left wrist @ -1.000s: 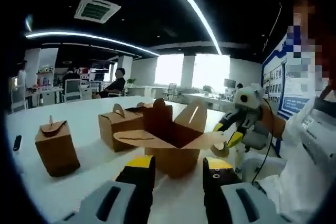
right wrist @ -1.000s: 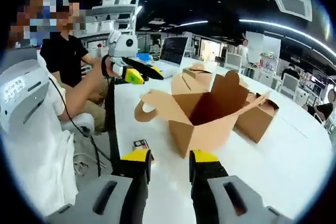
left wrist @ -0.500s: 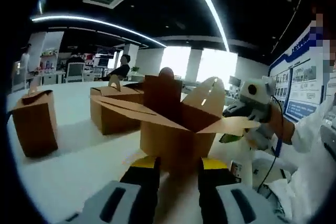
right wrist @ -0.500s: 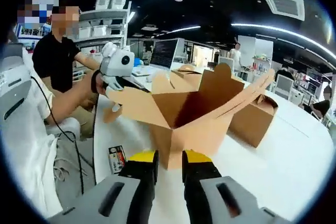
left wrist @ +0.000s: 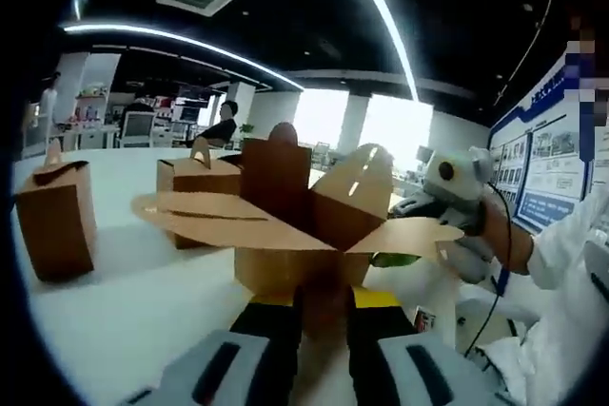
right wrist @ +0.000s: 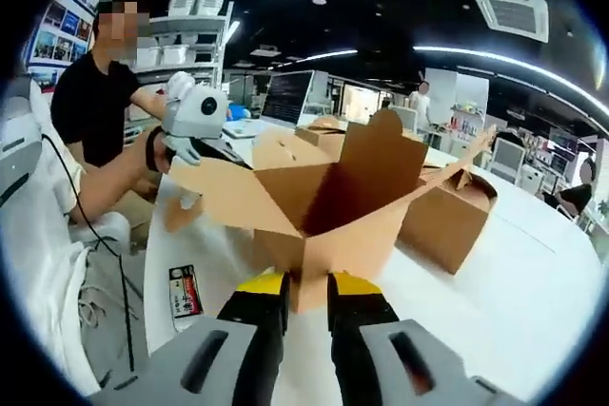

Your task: Pick up one paper box from the group, open the paper box, and remove the item inside

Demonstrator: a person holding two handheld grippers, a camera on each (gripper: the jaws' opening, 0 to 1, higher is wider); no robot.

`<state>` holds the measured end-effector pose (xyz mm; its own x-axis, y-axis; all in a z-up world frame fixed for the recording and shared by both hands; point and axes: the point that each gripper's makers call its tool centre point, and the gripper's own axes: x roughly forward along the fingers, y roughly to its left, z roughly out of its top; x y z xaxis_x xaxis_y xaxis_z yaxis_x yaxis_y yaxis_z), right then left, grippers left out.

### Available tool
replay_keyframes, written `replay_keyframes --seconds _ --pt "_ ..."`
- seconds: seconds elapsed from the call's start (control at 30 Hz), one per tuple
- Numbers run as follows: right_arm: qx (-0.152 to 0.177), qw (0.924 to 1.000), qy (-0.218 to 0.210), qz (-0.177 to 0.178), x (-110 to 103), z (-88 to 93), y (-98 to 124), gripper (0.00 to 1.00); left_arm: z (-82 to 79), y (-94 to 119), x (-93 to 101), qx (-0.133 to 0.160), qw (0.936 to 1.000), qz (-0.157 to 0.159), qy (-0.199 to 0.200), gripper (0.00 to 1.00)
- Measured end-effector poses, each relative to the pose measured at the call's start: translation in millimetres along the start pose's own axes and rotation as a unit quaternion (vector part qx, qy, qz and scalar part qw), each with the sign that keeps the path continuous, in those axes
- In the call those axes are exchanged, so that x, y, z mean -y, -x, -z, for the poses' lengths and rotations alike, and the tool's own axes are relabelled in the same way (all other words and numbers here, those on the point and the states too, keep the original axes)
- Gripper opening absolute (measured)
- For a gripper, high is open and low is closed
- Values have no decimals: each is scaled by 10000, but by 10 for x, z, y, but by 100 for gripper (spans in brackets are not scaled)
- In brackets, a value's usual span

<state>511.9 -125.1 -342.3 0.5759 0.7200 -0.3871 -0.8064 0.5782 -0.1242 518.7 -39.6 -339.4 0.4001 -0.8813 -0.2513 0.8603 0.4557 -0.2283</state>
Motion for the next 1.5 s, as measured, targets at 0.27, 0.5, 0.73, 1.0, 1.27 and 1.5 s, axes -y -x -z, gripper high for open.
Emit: replay_keyframes --seconds 0.27,0.5,0.73,1.0,1.27,1.5 --pt "-26 9998 -165 49 -15 42 239 21 27 194 -84 -200 9995 -137 -219 33" --pt "280 9969 -364 640 280 -65 648 23 -99 599 -427 -59 9948 -998 -175 36" --pt "752 9893 -425 1179 545 -342 985 23 -470 967 -386 460 9891 -1336 -423 38" --pt "1114 9843 -88 1363 528 -651 1186 24 -625 1164 -104 560 9829 -1415 -1041 38" --pt "1228 9807 -56 1519 476 -816 1413 28 -626 1281 48 515 9816 -1434 -1154 45" --pt "1255 9813 -205 1447 406 -753 1556 30 -793 1446 147 1111 9836 -1260 -652 43"
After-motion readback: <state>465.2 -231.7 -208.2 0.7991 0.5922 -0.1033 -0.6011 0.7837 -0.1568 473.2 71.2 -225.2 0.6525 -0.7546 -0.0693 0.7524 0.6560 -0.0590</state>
